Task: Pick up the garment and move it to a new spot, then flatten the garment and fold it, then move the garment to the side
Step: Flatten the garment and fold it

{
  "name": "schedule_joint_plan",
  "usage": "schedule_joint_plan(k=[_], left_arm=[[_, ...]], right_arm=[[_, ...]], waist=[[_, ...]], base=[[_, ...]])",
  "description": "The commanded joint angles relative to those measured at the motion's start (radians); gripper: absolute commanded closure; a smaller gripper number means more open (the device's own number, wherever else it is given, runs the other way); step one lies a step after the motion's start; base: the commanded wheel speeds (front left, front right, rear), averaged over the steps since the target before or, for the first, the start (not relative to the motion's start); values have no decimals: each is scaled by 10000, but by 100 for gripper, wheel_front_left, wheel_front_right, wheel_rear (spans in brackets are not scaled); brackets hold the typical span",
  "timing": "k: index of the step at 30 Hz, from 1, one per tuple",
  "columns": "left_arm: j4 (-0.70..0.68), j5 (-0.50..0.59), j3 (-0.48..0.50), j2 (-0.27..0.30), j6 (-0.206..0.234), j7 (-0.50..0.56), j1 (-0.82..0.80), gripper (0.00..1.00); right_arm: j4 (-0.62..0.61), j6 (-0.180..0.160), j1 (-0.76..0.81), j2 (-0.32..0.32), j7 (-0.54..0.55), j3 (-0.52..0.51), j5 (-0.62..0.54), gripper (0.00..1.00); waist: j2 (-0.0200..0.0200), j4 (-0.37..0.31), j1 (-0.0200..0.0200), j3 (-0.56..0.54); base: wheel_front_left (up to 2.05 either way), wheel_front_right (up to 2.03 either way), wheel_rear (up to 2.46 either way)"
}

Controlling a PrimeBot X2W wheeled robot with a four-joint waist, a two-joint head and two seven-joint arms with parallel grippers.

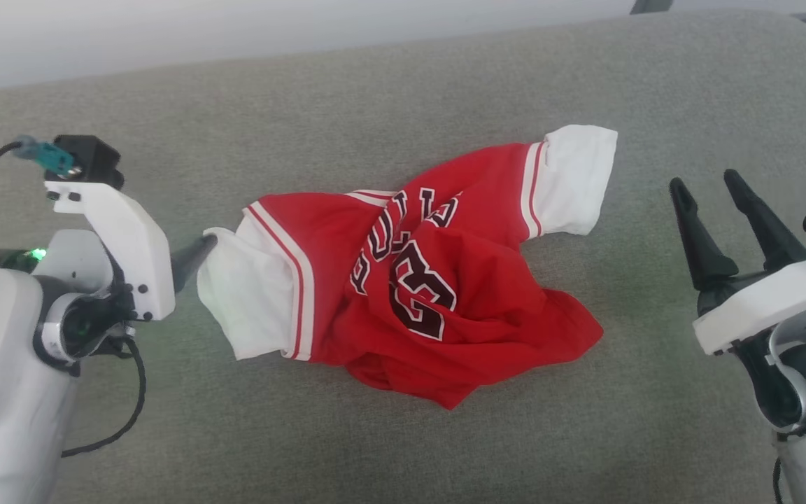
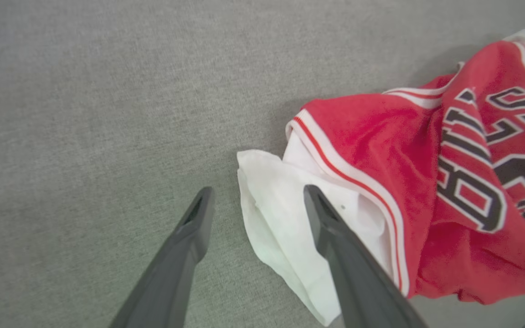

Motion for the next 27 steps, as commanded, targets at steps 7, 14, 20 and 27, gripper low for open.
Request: schedule_joint_plan(k=[7, 14, 20, 27], left_arm=[[1125, 271, -621, -116, 459, 1101, -649, 0], [2734, 96, -692, -659, 699, 1206, -996, 0], [3463, -151, -787, -948, 535, 1476, -1110, 100], [3282, 169, -766, -89, 435, 1334, -1077, 100]], right_arm=[[-619, -2, 356, 408, 301, -166, -196, 0], [-958, -2, 426, 564, 581, -140, -249, 0], [-1126, -2, 520, 537, 726, -315, -251, 0], [-1282, 0, 807, 547, 916, -622, -300, 0]], waist=[[0, -266, 0, 338], [0, -383, 0, 544], [0, -289, 0, 472], [0, 0, 0, 226]], base=[[0, 0, 0], [0, 0, 0], [0, 0, 0], [0, 0, 0]])
